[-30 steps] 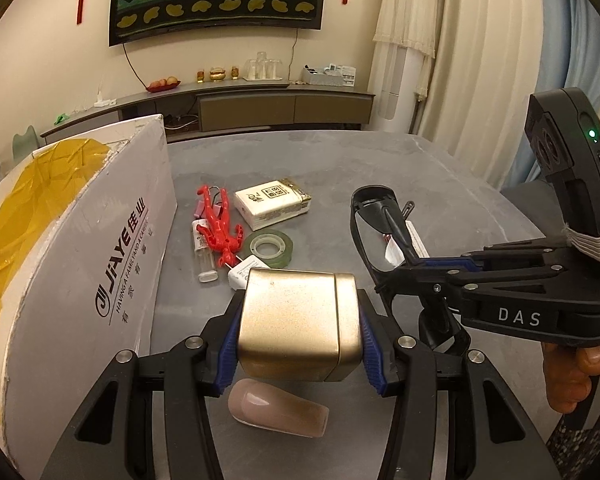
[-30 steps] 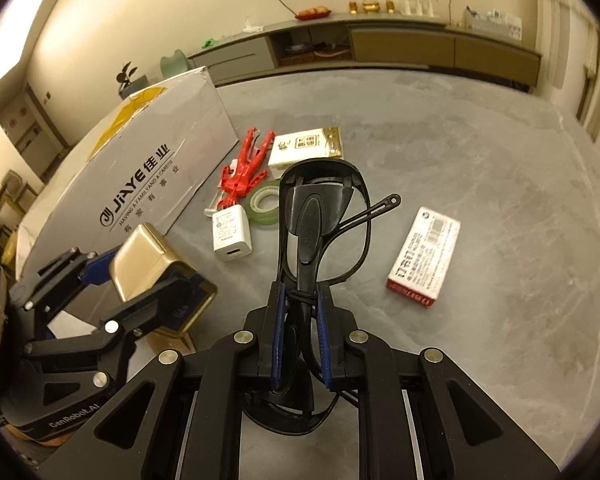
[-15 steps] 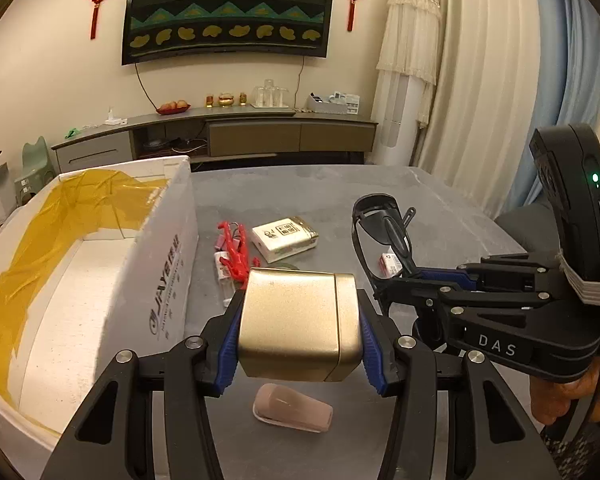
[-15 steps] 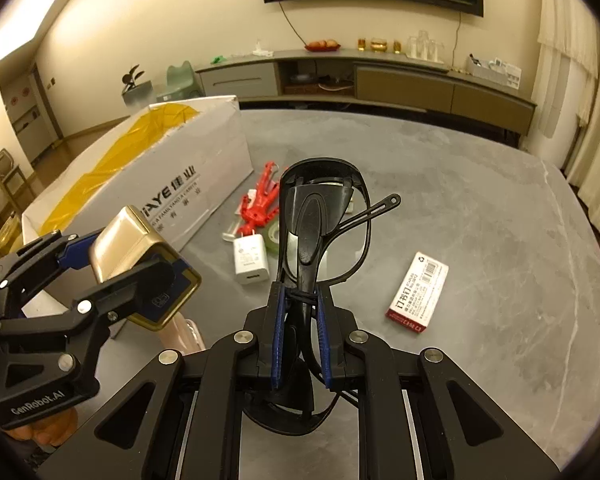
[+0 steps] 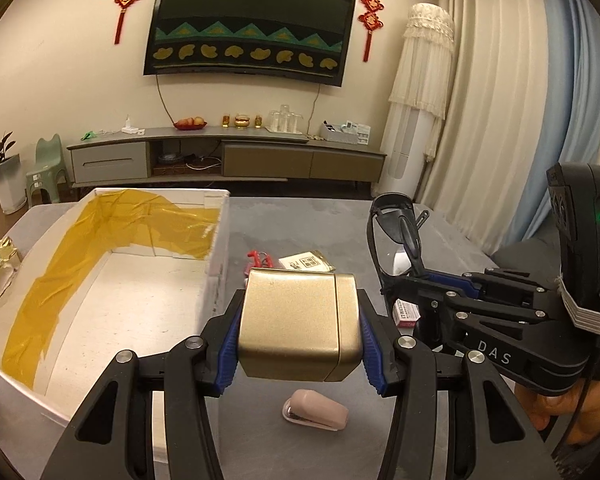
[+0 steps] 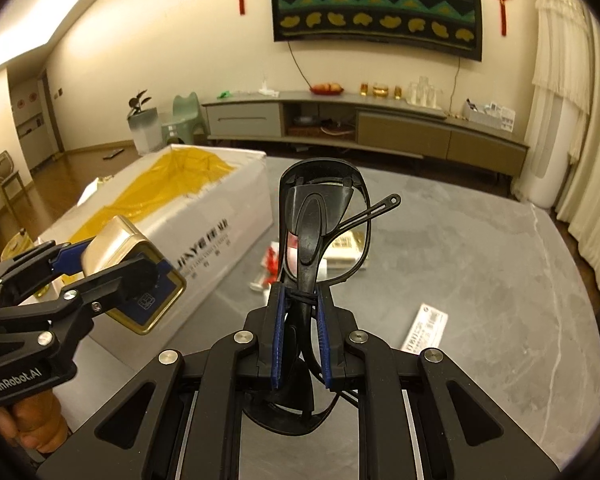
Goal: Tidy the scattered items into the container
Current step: 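Carry the gold tin and sunglasses over the white box with both tools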
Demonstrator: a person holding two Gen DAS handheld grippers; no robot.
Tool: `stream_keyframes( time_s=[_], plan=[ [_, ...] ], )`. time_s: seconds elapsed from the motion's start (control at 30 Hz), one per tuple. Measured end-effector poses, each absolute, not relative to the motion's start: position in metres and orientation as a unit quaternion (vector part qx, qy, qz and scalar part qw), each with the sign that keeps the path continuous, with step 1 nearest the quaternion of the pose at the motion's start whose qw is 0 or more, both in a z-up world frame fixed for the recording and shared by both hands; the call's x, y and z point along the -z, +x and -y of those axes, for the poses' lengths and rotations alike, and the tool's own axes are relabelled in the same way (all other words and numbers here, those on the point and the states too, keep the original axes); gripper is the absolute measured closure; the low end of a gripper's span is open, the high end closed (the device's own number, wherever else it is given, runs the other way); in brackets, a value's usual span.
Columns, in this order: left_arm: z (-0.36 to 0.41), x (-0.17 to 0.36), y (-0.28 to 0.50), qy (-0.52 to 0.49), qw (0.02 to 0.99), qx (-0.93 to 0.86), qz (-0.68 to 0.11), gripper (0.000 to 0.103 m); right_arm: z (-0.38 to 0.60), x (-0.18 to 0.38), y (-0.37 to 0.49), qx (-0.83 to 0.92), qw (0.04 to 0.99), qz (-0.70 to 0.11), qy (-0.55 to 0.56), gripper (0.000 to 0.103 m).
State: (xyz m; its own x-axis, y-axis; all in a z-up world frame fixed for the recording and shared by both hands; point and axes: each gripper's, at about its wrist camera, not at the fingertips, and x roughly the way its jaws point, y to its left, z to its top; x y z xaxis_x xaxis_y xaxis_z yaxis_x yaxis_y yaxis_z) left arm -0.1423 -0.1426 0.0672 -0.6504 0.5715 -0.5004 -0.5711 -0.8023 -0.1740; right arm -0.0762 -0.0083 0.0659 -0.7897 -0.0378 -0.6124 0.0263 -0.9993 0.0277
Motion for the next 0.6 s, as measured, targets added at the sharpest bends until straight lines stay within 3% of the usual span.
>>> stream_keyframes(
  time_s=[0.6],
  plan=[
    [0.202, -0.082, -0.16, -0.267, 0.3, -0.915, 0.04, 0.051, 0.048, -0.09, -0.079, 0.958, 0.014, 0.008, 0.288, 0.087]
  ],
)
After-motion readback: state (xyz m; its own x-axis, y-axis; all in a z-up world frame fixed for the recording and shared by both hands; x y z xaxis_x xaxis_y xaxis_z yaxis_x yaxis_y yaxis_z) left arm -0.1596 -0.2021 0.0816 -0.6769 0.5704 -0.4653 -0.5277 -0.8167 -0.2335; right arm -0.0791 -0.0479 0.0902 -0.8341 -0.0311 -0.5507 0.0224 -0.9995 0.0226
